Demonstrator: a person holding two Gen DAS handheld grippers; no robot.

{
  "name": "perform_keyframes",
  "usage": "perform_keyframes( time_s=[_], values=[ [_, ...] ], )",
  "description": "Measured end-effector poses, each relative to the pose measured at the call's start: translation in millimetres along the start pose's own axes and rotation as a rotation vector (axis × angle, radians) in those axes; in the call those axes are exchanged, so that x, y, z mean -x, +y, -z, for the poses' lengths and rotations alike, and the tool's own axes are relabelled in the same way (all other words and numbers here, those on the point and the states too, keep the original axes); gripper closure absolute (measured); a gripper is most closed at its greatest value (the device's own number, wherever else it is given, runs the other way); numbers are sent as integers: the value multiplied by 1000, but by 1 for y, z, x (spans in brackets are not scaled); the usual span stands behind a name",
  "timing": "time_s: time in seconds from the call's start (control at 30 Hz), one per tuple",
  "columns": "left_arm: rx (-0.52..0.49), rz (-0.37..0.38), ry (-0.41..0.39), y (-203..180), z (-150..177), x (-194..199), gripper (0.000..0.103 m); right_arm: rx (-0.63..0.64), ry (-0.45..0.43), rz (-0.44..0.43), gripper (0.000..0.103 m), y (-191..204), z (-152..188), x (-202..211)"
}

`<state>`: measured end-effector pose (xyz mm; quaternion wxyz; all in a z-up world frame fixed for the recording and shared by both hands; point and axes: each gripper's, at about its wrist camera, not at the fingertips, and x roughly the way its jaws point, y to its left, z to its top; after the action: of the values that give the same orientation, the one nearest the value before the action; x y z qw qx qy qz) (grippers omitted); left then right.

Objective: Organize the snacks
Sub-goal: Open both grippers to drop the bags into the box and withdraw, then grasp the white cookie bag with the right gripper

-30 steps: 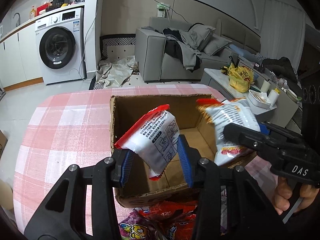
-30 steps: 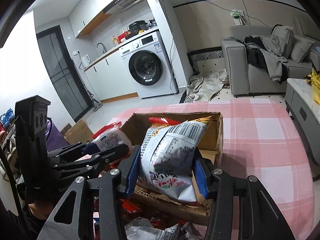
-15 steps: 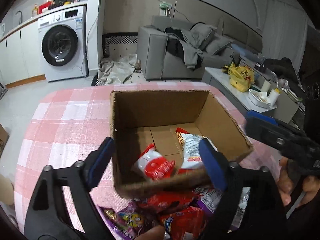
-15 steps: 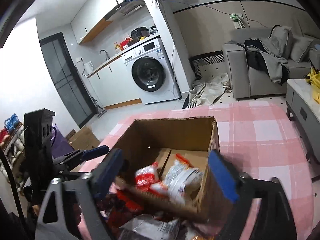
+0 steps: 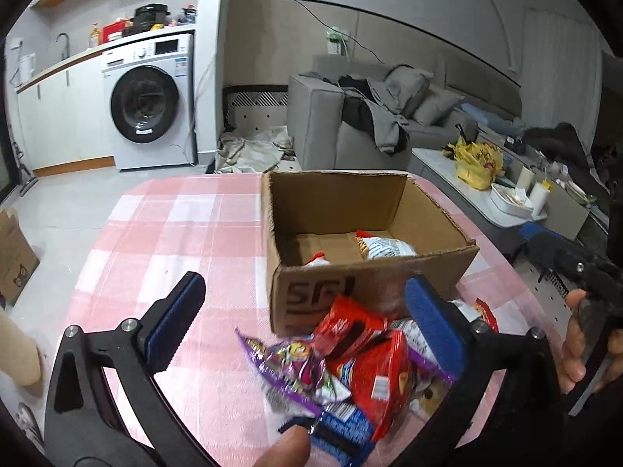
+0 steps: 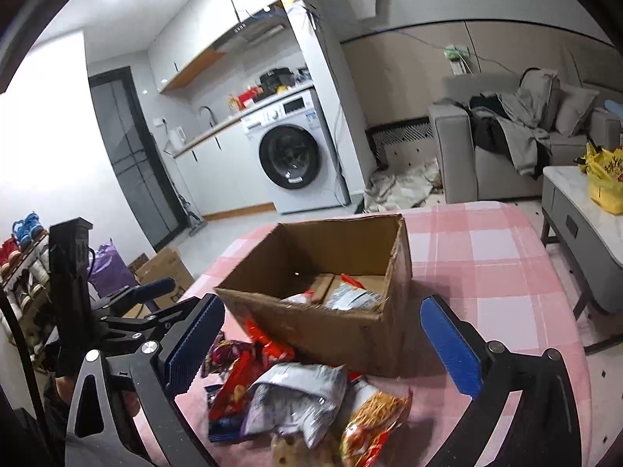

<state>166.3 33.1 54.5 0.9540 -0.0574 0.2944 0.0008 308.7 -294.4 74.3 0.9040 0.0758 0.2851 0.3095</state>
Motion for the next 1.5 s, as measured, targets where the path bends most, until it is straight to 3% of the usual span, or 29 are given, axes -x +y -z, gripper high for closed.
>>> perform_keyframes(
  time_s=[0.13,0.3,0.63,1.07,1.2,1.5],
  values=[
    [-11,-24,-33,2,21,21,1,4,-2,2,0,5,14,10],
    [10,11,-26,7,41,39,1,14,6,18,0,9,31,21],
    [-39,46,25,-2,73,60,1,-30,87,48,0,-1,60,26],
    [-91,74,134,-24,85,39,1,69,206,41,0,5,82,10],
    [-96,95,154,-26,87,33,1,35,272,-30,0,-2,85,7],
    [-60,78,202,-15,94,18,1,88,362,-33,0,6,98,-4]
  ],
)
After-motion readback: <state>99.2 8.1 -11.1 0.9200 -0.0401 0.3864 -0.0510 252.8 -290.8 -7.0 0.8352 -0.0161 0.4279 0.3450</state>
